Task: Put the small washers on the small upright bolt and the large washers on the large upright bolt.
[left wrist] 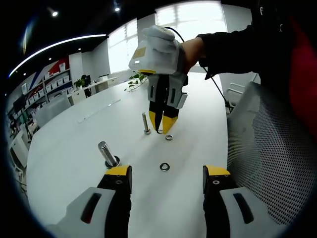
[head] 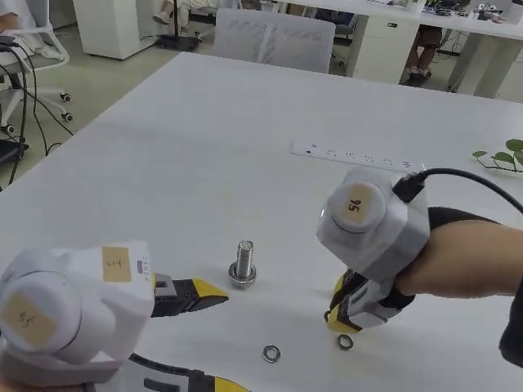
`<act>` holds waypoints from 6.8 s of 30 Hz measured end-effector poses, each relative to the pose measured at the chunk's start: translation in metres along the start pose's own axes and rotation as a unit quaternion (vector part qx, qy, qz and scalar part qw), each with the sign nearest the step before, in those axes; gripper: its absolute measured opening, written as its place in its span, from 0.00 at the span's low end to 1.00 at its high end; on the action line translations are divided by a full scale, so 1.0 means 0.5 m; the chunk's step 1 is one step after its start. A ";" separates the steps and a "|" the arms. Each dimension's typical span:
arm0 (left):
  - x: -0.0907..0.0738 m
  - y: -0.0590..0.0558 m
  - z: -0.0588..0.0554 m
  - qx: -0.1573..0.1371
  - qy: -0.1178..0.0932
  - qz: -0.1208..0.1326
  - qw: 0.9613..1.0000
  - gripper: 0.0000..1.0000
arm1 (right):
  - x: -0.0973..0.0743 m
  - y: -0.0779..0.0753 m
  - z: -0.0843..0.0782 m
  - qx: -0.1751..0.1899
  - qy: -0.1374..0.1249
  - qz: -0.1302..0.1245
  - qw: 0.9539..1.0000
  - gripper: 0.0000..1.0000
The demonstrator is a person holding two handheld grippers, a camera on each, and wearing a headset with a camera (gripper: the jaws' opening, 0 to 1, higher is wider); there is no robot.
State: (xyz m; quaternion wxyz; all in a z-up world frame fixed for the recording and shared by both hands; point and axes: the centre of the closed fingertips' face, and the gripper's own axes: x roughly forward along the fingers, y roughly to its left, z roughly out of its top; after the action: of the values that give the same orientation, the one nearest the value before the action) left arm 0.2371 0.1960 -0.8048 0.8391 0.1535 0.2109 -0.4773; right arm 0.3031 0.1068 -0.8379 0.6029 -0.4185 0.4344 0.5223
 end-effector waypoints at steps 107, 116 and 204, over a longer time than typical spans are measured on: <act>-0.010 0.021 -0.009 -0.066 -0.020 0.018 0.997 0.73 | -0.044 -0.103 0.003 -0.021 -0.006 -0.011 1.000 0.14; -0.010 0.021 -0.011 -0.068 -0.018 0.018 0.997 0.74 | -0.038 -0.103 0.001 -0.020 -0.004 -0.007 1.000 0.14; -0.007 0.020 -0.008 -0.064 -0.016 0.016 0.998 0.72 | 0.016 -0.093 -0.064 0.025 -0.006 -0.001 1.000 0.30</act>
State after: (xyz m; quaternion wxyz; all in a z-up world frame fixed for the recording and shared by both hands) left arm 0.2434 0.2052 -0.8060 0.8578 0.0947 0.2256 -0.4520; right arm 0.3470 0.0734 -0.8518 0.6163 -0.4004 0.4436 0.5130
